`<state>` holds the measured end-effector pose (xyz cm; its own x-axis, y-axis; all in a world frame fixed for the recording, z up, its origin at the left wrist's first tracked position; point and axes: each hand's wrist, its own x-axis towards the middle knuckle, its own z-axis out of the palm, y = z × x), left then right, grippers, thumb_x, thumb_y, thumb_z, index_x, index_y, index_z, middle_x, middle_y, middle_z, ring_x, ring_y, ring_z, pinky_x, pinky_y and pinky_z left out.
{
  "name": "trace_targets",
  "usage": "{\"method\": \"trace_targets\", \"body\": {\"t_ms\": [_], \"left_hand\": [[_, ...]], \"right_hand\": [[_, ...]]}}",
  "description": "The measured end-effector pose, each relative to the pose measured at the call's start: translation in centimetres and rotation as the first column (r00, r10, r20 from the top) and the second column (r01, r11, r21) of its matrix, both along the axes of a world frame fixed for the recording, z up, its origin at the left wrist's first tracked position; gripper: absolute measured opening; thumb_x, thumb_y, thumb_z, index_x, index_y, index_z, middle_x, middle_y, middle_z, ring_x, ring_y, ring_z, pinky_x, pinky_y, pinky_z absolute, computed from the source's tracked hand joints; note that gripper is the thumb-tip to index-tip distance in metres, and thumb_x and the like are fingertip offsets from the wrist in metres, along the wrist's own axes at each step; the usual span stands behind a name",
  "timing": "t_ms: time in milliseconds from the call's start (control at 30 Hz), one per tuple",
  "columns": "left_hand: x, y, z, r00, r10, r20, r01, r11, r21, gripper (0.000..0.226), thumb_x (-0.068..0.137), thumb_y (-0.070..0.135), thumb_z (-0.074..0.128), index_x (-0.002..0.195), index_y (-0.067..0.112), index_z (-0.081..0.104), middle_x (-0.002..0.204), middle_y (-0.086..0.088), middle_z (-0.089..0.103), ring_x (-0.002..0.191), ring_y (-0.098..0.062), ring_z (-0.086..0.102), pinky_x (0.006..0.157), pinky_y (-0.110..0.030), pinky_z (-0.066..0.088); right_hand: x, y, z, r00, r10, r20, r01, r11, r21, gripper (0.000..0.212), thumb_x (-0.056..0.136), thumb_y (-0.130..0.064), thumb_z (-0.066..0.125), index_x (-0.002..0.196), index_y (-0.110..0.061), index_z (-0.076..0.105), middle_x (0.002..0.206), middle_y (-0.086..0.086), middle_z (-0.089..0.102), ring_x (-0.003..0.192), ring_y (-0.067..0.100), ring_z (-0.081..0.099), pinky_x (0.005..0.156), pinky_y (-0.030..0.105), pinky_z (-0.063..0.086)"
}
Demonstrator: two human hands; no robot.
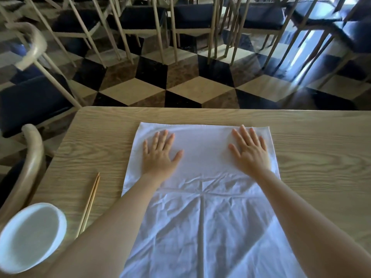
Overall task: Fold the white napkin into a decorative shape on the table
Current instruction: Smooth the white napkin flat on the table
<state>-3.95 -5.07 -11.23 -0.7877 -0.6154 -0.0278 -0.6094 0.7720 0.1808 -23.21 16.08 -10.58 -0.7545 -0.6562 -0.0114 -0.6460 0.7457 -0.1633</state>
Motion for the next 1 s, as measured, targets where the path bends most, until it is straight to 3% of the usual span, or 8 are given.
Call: {"method": "trace_targets", "body": {"t_ms": [133, 233, 367, 433, 667, 867, 1000], "left_hand": [[-0.3, -0.1, 0.5, 0.998, -0.018, 0.054, 0.017, 0.999, 0.030, 0.067, 0.087, 0.064, 0.012, 0.144, 0.034, -0.005, 0.156, 0.010, -0.011, 0.142, -0.010, -0.014, 0.115, -0.046, -0.011], [0.1, 0.6, 1.8, 0.994, -0.007, 0.113, -0.003, 0.996, 0.085, 0.063, 0.092, 0.056, 0.017, 0.145, 0.030, -0.004, 0.157, 0.005, -0.011, 0.143, -0.013, -0.014, 0.115, -0.047, -0.013], [2.3, 7.5, 2.1, 0.994, 0.005, -0.112, -0.002, 0.999, 0.032, 0.051, 0.098, 0.036, 0.024, 0.146, 0.024, 0.013, 0.158, 0.000, 0.009, 0.145, -0.017, 0.001, 0.115, -0.049, -0.005], [3.9, 10.5, 1.5, 0.992, 0.066, -0.110, -0.063, 0.998, 0.026, 0.049, 0.098, 0.033, 0.027, 0.145, 0.026, 0.017, 0.157, 0.001, 0.014, 0.145, -0.017, 0.006, 0.115, -0.051, 0.000], [6.7, 9.8, 0.1, 0.994, 0.096, -0.046, -0.098, 0.994, -0.039, 0.058, 0.092, 0.052, 0.026, 0.145, 0.028, 0.018, 0.155, 0.002, 0.020, 0.144, -0.019, 0.012, 0.117, -0.050, 0.008], [10.2, 7.7, 0.4, 0.988, 0.152, -0.036, -0.153, 0.987, -0.040, 0.070, 0.085, 0.059, 0.012, 0.146, 0.026, 0.017, 0.156, 0.001, 0.017, 0.144, -0.019, 0.010, 0.118, -0.043, 0.009], [12.4, 6.8, 0.8, 0.987, 0.157, -0.036, -0.158, 0.987, -0.020, 0.069, 0.086, 0.058, 0.018, 0.145, 0.022, 0.017, 0.156, -0.002, 0.014, 0.144, -0.019, 0.009, 0.118, -0.040, 0.006]], "right_hand": [[-1.8, 1.9, 0.2, 1.000, 0.006, 0.007, -0.006, 1.000, 0.020, 0.059, 0.091, -0.056, 0.014, 0.145, -0.034, 0.010, 0.158, -0.006, 0.005, 0.145, 0.013, 0.000, 0.119, 0.034, 0.000], [-0.9, 1.1, 1.3, 0.996, -0.024, 0.088, 0.019, 0.998, 0.051, 0.059, 0.094, -0.051, 0.013, 0.147, -0.027, 0.004, 0.159, -0.001, -0.001, 0.145, 0.015, -0.006, 0.119, 0.039, -0.003], [9.2, -2.1, 1.9, 0.984, 0.116, 0.134, -0.098, 0.986, -0.133, 0.055, 0.096, -0.039, 0.019, 0.146, -0.017, 0.015, 0.158, 0.002, 0.007, 0.145, 0.016, -0.003, 0.117, 0.040, -0.005], [14.3, -2.8, 1.3, 0.970, 0.198, 0.142, -0.184, 0.977, -0.104, 0.053, 0.097, -0.033, 0.026, 0.146, -0.016, 0.018, 0.158, 0.002, 0.011, 0.145, 0.019, 0.000, 0.117, 0.042, -0.004], [13.8, 1.9, 0.2, 0.996, 0.076, 0.040, -0.074, 0.996, -0.059, 0.055, 0.092, -0.050, 0.023, 0.144, -0.034, 0.018, 0.157, -0.004, 0.015, 0.145, 0.021, 0.004, 0.119, 0.042, 0.000], [10.8, 6.7, 0.1, 1.000, -0.015, 0.017, 0.015, 1.000, -0.014, 0.054, 0.093, -0.048, 0.024, 0.145, -0.033, 0.018, 0.157, -0.002, 0.016, 0.145, 0.022, 0.006, 0.119, 0.042, 0.005], [9.9, 8.7, 0.3, 0.998, -0.051, 0.048, 0.051, 0.999, 0.002, 0.055, 0.094, -0.047, 0.025, 0.146, -0.032, 0.014, 0.158, -0.004, 0.009, 0.145, 0.017, 0.002, 0.119, 0.040, 0.004]]}}
